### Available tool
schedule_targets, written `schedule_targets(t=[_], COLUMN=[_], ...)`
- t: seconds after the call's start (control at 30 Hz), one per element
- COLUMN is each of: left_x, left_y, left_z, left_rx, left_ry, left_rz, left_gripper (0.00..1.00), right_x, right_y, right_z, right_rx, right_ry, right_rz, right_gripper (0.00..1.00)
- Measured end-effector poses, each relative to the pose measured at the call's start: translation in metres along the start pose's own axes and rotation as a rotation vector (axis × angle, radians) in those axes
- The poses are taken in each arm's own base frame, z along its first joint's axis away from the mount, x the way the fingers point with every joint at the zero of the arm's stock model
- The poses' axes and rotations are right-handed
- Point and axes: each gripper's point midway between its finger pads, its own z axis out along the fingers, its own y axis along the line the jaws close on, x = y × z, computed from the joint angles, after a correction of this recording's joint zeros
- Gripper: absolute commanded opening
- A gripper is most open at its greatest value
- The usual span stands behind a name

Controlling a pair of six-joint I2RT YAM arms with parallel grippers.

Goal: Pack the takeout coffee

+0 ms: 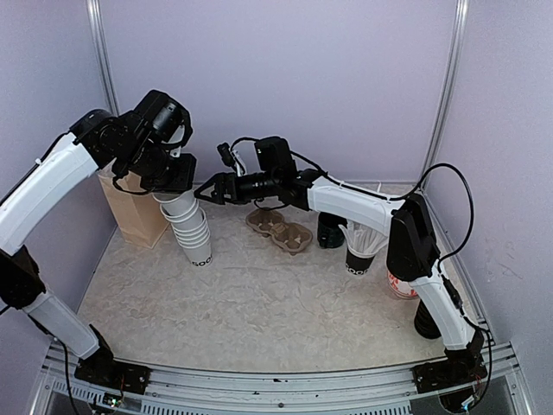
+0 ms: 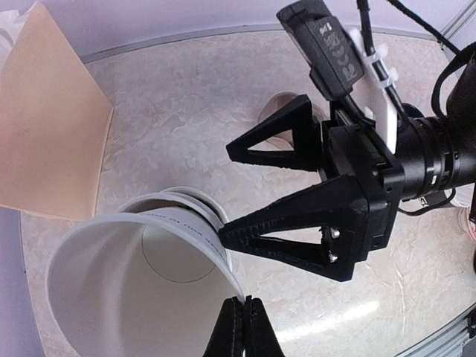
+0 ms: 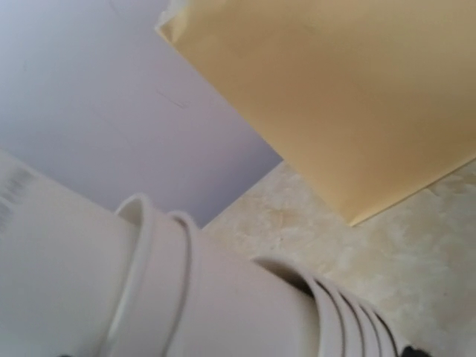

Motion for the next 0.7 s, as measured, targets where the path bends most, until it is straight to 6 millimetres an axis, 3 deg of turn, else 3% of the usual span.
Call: schedule_targets(t=[0.2, 0.5, 0.63, 0.7], left_x=[-0.017, -0.034, -0.032, -0.028], left_y=[0.003, 0.004, -0.015, -0.031], left_z=[-0.013, -0.039, -0.051, -0.060], left_rx=[-0.027, -0.054, -0.005, 0.043], left_ry=[-0.040, -0.109, -0.133, -0.148], left_rz=[-0.007, -0.009, 0.028, 0.065], left_gripper=[0.00, 0.00, 0.00, 0.00], right_x=[-0.004, -0.042, -0.055, -0.065], right_y=[0.000, 0.013, 0.019, 0.026], right_z=[-0.001, -0.019, -0.048, -0.078], right_rx=[0.016, 0.046, 0.073, 0.089], right_ry=[-0.006, -0.068, -0.057, -0.051], right_rz=[-0.036, -0.246, -0.321, -0.363], right_gripper=[0.95, 0.96, 0.95, 0.95])
